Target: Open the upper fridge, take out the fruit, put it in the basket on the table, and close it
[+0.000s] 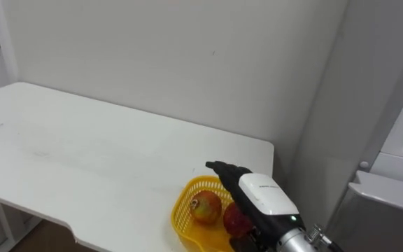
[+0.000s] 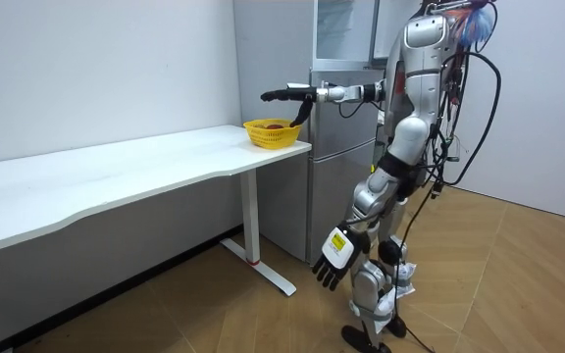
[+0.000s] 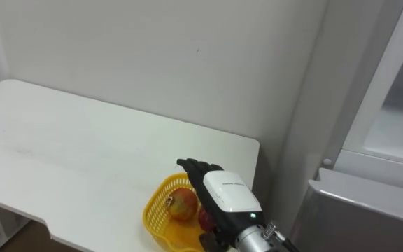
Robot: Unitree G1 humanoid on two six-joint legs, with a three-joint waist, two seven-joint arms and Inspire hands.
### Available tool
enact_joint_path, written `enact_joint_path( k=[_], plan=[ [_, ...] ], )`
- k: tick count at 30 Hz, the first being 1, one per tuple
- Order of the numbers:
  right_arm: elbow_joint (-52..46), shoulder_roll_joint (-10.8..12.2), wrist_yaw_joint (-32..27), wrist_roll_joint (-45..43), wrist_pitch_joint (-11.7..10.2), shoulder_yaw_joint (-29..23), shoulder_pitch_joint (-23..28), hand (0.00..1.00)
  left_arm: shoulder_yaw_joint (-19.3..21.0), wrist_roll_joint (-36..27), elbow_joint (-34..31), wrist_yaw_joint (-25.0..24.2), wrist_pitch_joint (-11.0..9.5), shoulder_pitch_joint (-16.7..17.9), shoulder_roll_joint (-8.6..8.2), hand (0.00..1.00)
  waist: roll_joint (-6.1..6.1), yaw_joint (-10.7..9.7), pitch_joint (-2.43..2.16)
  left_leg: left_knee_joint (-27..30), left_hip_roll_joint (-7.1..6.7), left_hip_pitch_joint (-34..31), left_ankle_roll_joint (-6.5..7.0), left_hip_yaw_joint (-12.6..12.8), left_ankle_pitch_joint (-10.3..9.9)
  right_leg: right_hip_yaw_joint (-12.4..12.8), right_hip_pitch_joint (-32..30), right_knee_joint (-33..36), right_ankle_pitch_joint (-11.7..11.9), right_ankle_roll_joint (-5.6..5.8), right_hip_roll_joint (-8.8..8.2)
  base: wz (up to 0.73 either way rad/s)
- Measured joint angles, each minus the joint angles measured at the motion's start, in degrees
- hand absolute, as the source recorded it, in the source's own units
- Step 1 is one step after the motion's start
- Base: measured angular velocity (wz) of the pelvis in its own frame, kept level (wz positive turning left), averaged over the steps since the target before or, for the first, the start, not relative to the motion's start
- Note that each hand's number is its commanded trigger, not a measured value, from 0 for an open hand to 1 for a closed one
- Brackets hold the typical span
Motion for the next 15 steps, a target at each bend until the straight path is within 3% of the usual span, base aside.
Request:
enact_joint_path(
  k=[7,15],
  plan=[
    [0.0,0.0,0.73,1.61,0.21,-0.51,-0.05,0.0,0.02,0.01,-0.1,0.0,0.02,-0.01,-0.03,0.0,-0.35,-0.05,0.18,0.09,-0.09,0.08,0.0,-0.69,0.0,-0.64,0.39,-0.08,-0.05,0.07,-0.04,0.05],
    [2.56,0.2,-0.18,2.23,0.63,-0.99,-1.9,0.0,-0.15,0.0,0.02,0.08,1.2,-0.04,-0.83,0.0,-0.73,0.15,0.76,0.29,-0.21,-0.02,0.02,-0.96,0.01,-1.04,0.45,-0.05,-0.06,0.08,-0.19,0.01]
  ],
)
